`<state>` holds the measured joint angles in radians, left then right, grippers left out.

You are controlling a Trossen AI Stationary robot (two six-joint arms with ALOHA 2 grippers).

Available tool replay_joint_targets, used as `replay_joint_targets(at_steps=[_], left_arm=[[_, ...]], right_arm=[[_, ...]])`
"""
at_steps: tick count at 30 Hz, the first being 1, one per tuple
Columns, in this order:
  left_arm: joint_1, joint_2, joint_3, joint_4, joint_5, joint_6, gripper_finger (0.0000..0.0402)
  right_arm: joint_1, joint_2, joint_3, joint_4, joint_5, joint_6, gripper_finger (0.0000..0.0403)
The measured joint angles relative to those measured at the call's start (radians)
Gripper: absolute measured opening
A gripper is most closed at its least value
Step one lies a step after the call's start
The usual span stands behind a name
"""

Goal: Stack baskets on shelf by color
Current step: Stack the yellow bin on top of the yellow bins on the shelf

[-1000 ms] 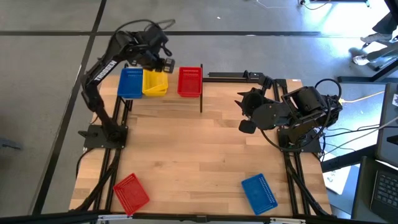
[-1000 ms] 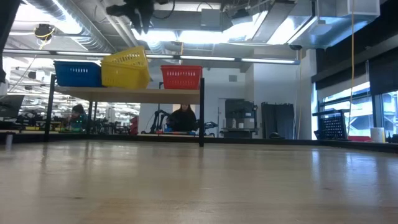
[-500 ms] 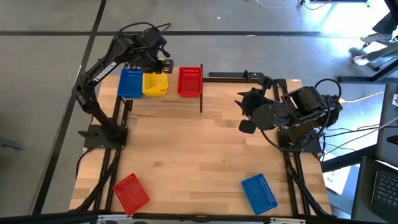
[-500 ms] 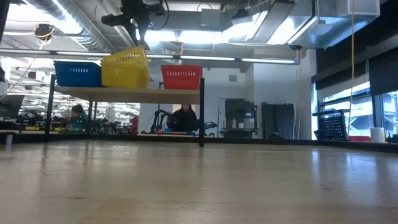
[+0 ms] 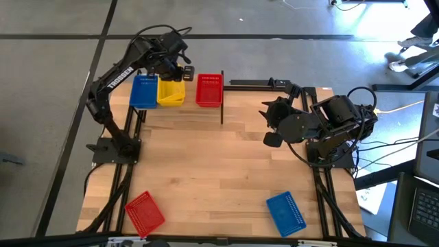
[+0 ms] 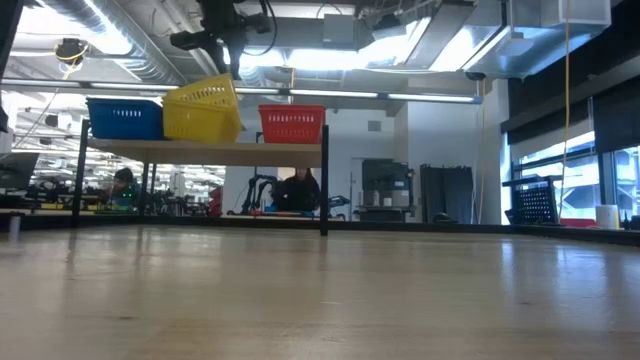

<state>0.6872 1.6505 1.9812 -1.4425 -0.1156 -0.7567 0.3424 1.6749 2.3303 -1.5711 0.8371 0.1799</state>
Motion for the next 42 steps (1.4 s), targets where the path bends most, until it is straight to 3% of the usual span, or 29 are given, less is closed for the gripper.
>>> replay_joint_targets(at_steps=[27, 36, 42], left_arm=[[0.008, 0.001, -0.07, 0.066, 0.019, 0.05, 0.0069], [0.008, 0.001, -0.07, 0.061, -0.028, 0.052, 0.0009], [0.008, 0.001, -0.07, 0.061, -0.051, 0.058, 0.0004]], right_arm=[[0.0, 0.0, 0.0, 0.0, 0.0, -0.005, 0.0117], [0.0, 0.0, 0.0, 0.0, 0.001, -0.005, 0.0117], [0.0, 0.0, 0.0, 0.0, 0.001, -0.005, 0.0117]])
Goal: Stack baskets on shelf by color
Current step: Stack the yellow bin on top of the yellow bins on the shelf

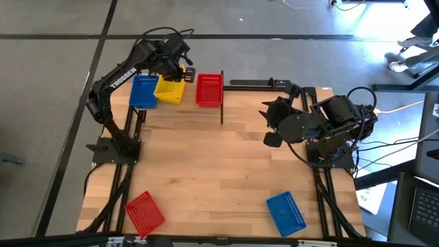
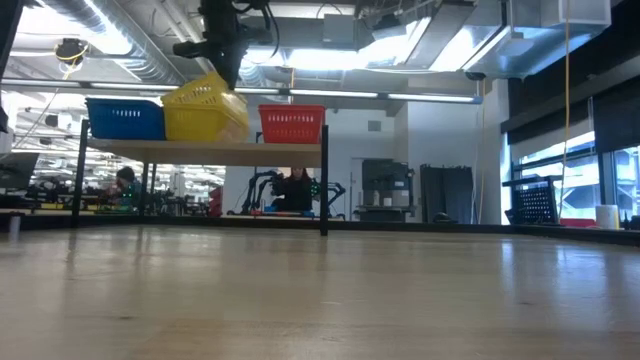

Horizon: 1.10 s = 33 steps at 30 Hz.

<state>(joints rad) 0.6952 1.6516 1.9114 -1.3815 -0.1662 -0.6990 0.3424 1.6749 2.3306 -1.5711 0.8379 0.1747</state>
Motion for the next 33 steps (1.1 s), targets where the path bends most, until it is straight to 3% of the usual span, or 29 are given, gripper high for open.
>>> replay_joint_targets(at_steps=[18, 33], left_arm=[[-0.051, -0.011, 0.008, -0.005, -0.061, 0.045, 0.0001], [-0.11, -0.011, 0.183, -0.113, -0.194, 0.076, 0.0]], right_arm=[[0.0, 0.0, 0.0, 0.0, 0.01, 0.0, 0.0117], [0.0, 0.0, 0.0, 0.001, 0.01, 0.0, 0.0117]])
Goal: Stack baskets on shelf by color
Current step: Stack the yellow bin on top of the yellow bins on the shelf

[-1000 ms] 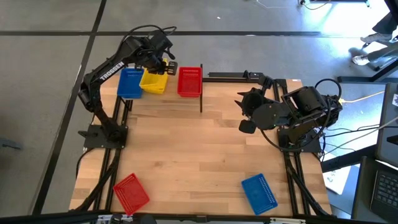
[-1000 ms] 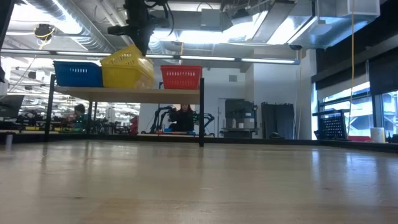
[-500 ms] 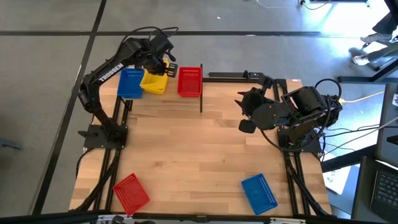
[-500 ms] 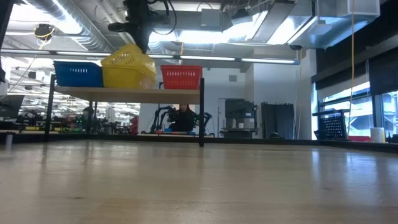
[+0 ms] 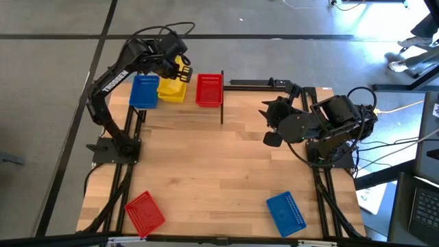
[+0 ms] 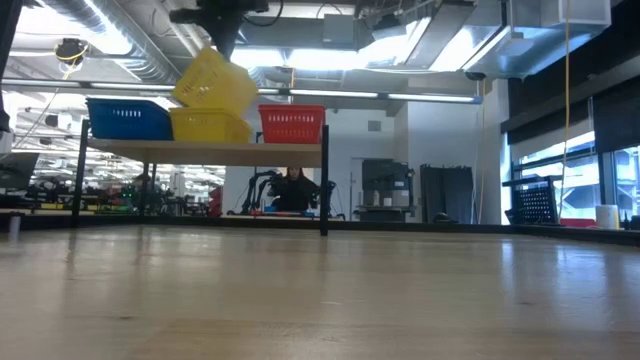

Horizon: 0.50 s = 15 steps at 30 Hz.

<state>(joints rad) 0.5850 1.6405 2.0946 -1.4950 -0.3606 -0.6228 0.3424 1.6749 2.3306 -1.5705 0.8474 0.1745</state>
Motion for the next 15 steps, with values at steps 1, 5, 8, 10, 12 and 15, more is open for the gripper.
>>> replay_joint_targets(at_steps=[1, 5, 8, 10, 12, 15], left_arm=[[-0.003, 0.0, 0.007, -0.01, -0.004, 0.0, 0.0], [-0.019, 0.0, 0.042, -0.054, -0.054, 0.0, 0.0], [-0.031, 0.0, 0.064, -0.064, -0.067, 0.0, 0.0], [-0.036, 0.0, 0.078, -0.077, -0.078, -0.001, 0.0], [-0.04, 0.0, 0.082, -0.077, -0.086, -0.001, 0.0], [-0.042, 0.0, 0.081, -0.077, -0.086, -0.001, 0.0]], right_arm=[[0.0, 0.0, 0.0, 0.002, 0.0, 0.0, 0.0117], [0.0, 0.0, 0.0, 0.009, 0.0, 0.0, 0.0117], [-0.005, 0.0, 0.0, 0.01, 0.0, 0.0, 0.0117], [-0.011, 0.0, 0.0, 0.01, 0.0, 0.002, 0.0117], [-0.019, 0.0, 0.0, 0.01, 0.0, 0.003, 0.0117], [-0.031, 0.0, 0.0, 0.01, -0.001, 0.003, 0.0117]])
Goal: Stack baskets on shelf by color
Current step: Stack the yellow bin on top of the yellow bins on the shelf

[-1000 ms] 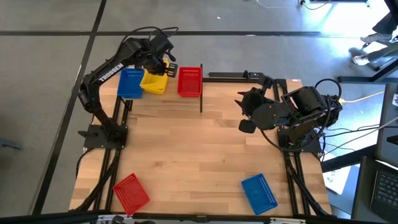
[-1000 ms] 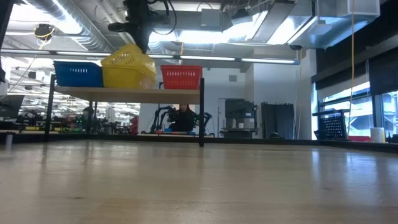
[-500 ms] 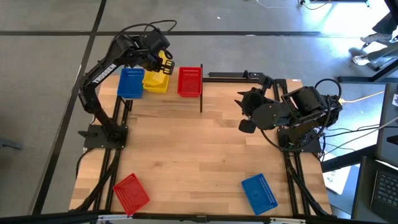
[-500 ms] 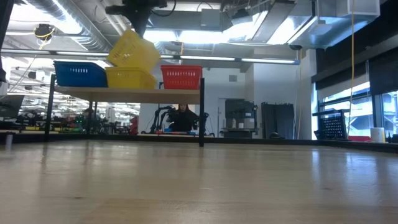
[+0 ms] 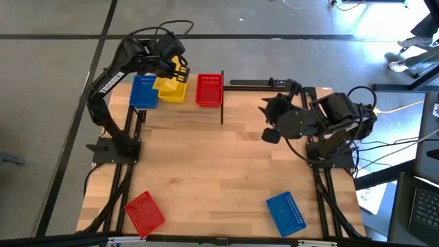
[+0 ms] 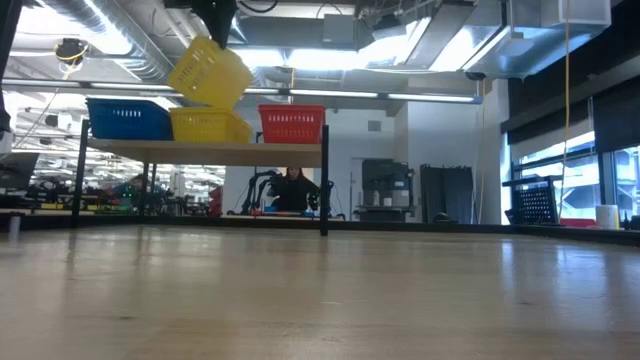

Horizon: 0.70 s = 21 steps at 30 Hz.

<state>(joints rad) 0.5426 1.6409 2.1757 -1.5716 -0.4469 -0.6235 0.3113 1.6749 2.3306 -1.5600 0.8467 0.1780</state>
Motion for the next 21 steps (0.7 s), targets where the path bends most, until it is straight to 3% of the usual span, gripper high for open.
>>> replay_joint_targets(at_steps=[13, 21], left_arm=[[-0.002, 0.0, -0.001, 0.0, -0.03, 0.005, 0.0], [-0.01, 0.001, -0.065, 0.001, -0.044, -0.01, 0.0]], right_arm=[[-0.009, 0.0, 0.0, 0.0, -0.002, 0.001, 0.0117], [-0.009, 0.0, 0.0, 0.0, -0.001, 0.0, 0.0117]])
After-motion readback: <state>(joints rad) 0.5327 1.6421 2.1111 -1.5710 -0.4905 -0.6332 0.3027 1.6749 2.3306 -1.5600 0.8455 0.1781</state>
